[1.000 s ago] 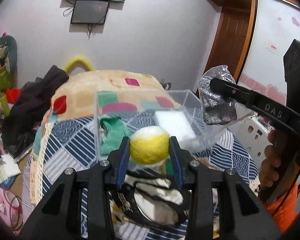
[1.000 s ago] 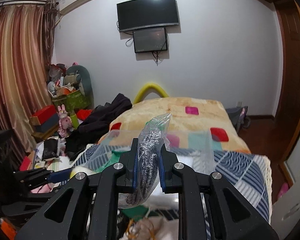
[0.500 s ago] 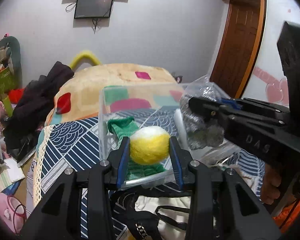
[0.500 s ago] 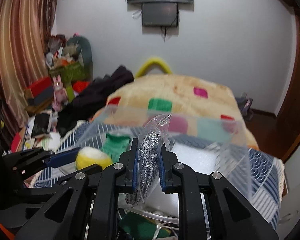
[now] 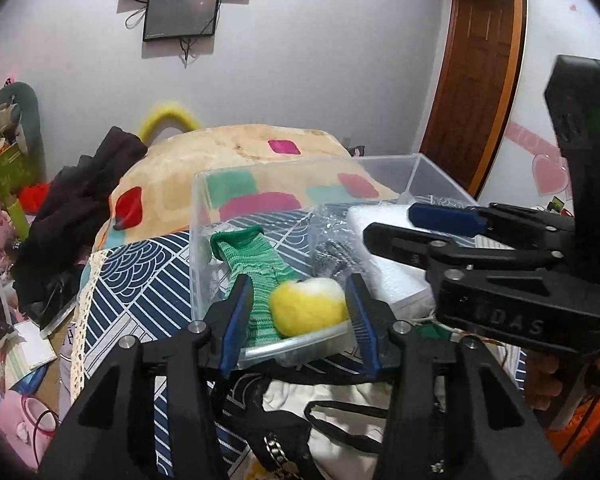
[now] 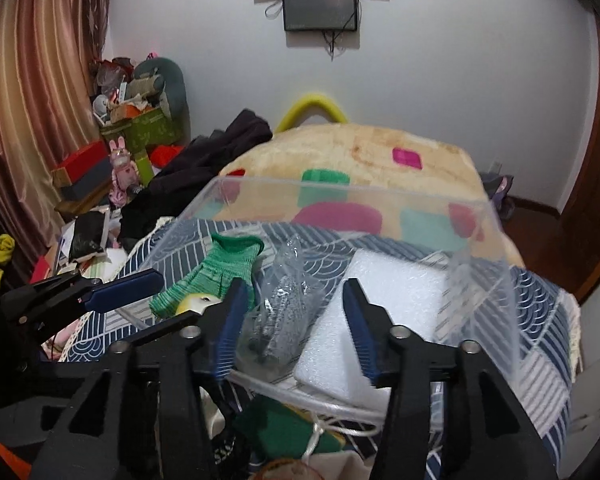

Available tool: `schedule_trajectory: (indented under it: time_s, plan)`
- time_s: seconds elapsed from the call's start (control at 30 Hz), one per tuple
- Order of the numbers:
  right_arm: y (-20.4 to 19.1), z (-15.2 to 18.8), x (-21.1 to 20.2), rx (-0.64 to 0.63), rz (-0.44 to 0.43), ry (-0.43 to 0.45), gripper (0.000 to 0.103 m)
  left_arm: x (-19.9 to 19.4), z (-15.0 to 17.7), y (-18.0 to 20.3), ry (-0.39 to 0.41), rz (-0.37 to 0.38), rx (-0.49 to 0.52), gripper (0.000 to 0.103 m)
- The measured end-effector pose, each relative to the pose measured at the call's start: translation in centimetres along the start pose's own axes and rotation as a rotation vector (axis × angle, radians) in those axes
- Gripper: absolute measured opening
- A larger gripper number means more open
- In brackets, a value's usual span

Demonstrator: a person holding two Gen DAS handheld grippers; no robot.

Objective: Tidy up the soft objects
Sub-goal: 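Lift the ball and steel wool bag into the clear box and release both, then grasp the black chain-strap bag with the left tool while the right tool grasps the cream pouch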

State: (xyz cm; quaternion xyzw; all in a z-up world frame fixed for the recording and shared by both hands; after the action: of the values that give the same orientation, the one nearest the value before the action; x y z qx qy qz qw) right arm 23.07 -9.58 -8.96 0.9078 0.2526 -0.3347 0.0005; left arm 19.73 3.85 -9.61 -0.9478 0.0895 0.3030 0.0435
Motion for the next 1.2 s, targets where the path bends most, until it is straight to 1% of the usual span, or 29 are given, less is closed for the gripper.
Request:
schedule_trajectory:
  time_s: [0.17, 0.23, 0.37, 0.43, 0.5, 0.63, 0.67, 0.73, 0.83, 0.9, 0.97, 1.03, 1.07, 1.13, 1.2]
  plan:
    - [-0.3, -0.5, -2.4, -0.009, 0.004, 0.065, 0.057, -2.2, -0.6, 0.5, 0.045, -0.027, 0.008, 0.061]
    - [-0.3, -0.5, -3.5, -0.014, 0.012, 0.095, 0.060, -3.4, -0.9, 0.7, 0.067, -0.033, 0.010, 0.068]
    - [-0.3, -0.6, -5.2, -0.011, 0.014, 0.139, 0.065, -5.5, -1.4, 1.0, 0.102, -0.056, 0.019, 0.078]
    - [-0.3, -0.6, -6.0, -0.005, 0.010, 0.156, 0.068, -6.3, -1.5, 1.2, 0.114, -0.067, 0.022, 0.090]
    - [-0.2, -0.5, -6.9, 0.000, 0.015, 0.178, 0.069, -7.3, -1.6, 1.4, 0.130, -0.089, 0.020, 0.095]
    - [-0.1, 0.1, -8.4, -0.003, 0.027, 0.210, 0.073, -8.7, -1.4, 1.8, 0.152, -0.119, 0.025, 0.100]
    - [0.0, 0.2, -8.7, -0.002, 0.030, 0.215, 0.074, -9.0, -1.3, 1.9, 0.154, -0.126, 0.030, 0.100]
    - [0.3, 0.6, -9.2, 0.007, 0.037, 0.223, 0.079, -9.3, -1.0, 2.0, 0.150, -0.136, 0.034, 0.101]
    - [1.0, 1.5, -9.3, 0.021, 0.052, 0.219, 0.080, -9.3, -0.1, 2.0, 0.130, -0.135, 0.036, 0.101]
    - [1.4, 2.2, -8.9, 0.029, 0.066, 0.201, 0.080, -9.0, 0.9, 2.2, 0.105, -0.137, 0.032, 0.101]
    - [1.8, 3.1, -8.2, 0.036, 0.080, 0.173, 0.080, -8.1, 1.9, 2.1, 0.067, -0.126, 0.018, 0.101]
    - [2.3, 4.2, -7.7, 0.043, 0.093, 0.147, 0.080, -7.3, 3.1, 2.2, 0.034, -0.089, 0.005, 0.101]
    - [2.5, 4.7, -7.3, 0.047, 0.101, 0.130, 0.080, -7.0, 3.5, 2.3, 0.025, -0.077, 0.000, 0.099]
    - [3.0, 5.7, -6.7, 0.056, 0.122, 0.100, 0.080, -6.4, 4.4, 2.6, 0.009, -0.065, -0.005, 0.081]
    - [3.6, 6.6, -6.0, 0.068, 0.127, 0.066, 0.080, -5.5, 5.0, 2.9, -0.029, -0.046, -0.001, 0.073]
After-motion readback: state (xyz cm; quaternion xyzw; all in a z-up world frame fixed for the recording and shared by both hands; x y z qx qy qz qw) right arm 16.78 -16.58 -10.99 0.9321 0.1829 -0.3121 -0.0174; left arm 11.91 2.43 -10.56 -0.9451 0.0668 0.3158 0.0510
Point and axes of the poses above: each gripper's, at about its wrist camera, not at the fingertips, and x roughly the way its jaws point, y to its right, z to its underside, the point moved 3 cm from there along x, roughly the way its jaws point, and after that the axes turned 12 degrees about x, right-handed, at the moved point
